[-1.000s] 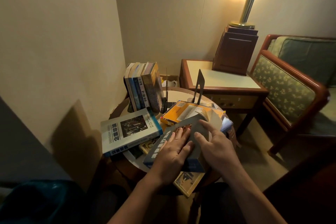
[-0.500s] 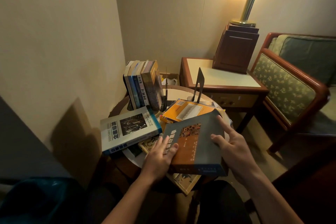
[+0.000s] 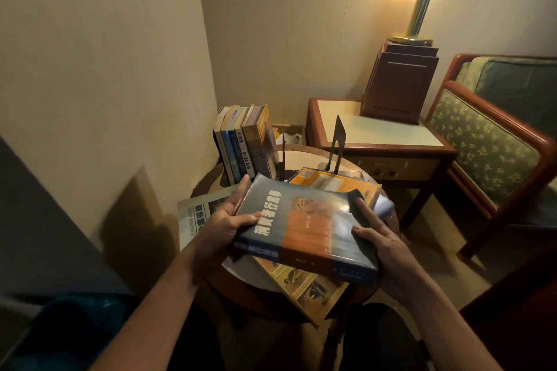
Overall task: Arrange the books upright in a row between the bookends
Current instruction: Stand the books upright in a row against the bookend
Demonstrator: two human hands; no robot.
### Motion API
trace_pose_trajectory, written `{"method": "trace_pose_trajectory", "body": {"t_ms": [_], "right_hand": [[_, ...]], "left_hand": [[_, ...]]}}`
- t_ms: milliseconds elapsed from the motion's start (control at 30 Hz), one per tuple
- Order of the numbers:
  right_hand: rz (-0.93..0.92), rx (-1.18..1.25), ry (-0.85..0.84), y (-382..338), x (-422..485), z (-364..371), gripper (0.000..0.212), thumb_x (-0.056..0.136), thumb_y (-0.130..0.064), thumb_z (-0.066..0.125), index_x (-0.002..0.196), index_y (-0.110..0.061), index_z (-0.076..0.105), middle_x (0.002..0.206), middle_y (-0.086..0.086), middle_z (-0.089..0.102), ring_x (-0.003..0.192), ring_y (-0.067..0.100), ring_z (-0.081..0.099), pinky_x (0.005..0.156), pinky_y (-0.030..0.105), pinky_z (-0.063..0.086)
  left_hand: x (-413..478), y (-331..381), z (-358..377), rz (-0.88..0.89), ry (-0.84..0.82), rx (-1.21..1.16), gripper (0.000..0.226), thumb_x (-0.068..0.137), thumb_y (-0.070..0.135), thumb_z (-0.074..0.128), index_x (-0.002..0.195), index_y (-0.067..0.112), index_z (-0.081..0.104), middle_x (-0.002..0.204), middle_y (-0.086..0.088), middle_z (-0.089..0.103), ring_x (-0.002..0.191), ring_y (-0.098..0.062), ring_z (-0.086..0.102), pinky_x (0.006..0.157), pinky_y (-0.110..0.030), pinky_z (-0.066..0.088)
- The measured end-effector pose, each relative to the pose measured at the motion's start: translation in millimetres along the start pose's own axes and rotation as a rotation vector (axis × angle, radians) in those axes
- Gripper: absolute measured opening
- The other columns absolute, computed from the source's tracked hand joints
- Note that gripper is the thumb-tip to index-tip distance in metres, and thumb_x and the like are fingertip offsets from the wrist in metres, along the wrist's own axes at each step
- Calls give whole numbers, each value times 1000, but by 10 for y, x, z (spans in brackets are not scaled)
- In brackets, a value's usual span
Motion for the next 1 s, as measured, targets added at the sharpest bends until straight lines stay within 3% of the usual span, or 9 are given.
{"method": "trace_pose_trajectory", "body": {"t_ms": [167, 333, 400, 500, 567, 667, 800, 900, 1000], "right_hand": [[140, -74, -4, 335, 205, 197, 60, 98, -19, 57, 147, -47, 40, 139, 9, 48, 109, 38, 62, 66, 40, 58], [96, -308, -31, 361, 276, 509, 64, 101, -19, 56, 152, -47, 29, 115, 3, 65, 94, 21, 72, 70, 35, 58], [56, -377, -32, 309, 286, 602, 67, 100, -23, 57, 153, -47, 25, 127, 6, 63, 102, 21, 71, 82, 42, 61], [-80, -640, 9, 131, 195, 711, 63, 100, -32, 57, 152, -49, 26, 162, 7, 26, 134, 27, 48, 87, 33, 58], [-156, -550, -49, 54, 113, 845, 58, 100, -32, 56, 148, -53, 31, 163, 1, 24, 132, 24, 50, 78, 30, 61], [-229, -405, -170, -47, -21, 1064, 53, 99, -36, 55, 143, -59, 35, 155, -2, 41, 128, 20, 56, 96, 45, 56], [-360, -408, -228, -293, -193, 1238, 49, 100, -39, 48, 144, -56, 37, 159, -12, 29, 141, 15, 38, 109, 44, 46], [-385, -414, -156, -434, -250, 1072, 47, 103, -33, 47, 147, -48, 40, 150, -14, 36, 131, 5, 46, 99, 22, 50], [-385, -428, -105, -545, -332, 878, 46, 102, -32, 47, 143, -52, 42, 144, -16, 34, 127, 6, 46, 102, 30, 50]], "left_hand": [[-98, 311, -110, 93, 96, 328, 61, 96, 9, 61, 149, 33, 43, 166, 3, 13, 144, -22, 34, 97, -27, 51], [-182, 549, -74, 155, 120, 587, 68, 94, 8, 63, 154, 23, 35, 167, 9, -4, 151, -19, 17, 100, -34, 53], [-227, 613, -20, 197, 132, 785, 70, 94, 12, 64, 155, 25, 32, 166, 10, -10, 152, -18, 12, 112, -40, 43], [-292, 630, 75, 231, 163, 897, 69, 97, 14, 61, 156, 26, 28, 166, 9, -13, 151, -20, 19, 93, -15, 49], [-334, 626, 136, 246, 184, 897, 69, 98, 19, 56, 157, 32, 23, 166, 9, -13, 151, -22, 19, 83, -7, 48], [-387, 618, 307, 227, 169, 782, 78, 90, 36, 51, 157, 39, 12, 166, 11, -9, 152, -25, 14, 114, -36, 38], [-467, 596, 688, 299, 152, 784, 80, 93, 45, 46, 157, 39, -2, 166, 12, -9, 151, -19, 16, 115, -41, 39], [-477, 454, 948, 330, 100, 712, 82, 90, 57, 38, 158, 38, -4, 166, 15, -4, 149, -6, 15, 116, -26, 30], [-422, 282, 1183, 316, 18, 482, 73, 93, 56, 30, 158, 39, 2, 164, 16, 8, 143, 4, 15, 101, -2, 26]]}}
Point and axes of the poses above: each hand's wrist, its own x-axis towards the middle knuckle, its own z-axis out of the palm, y = z × x, the point moved 9 cm from there along x, towards the middle knuckle
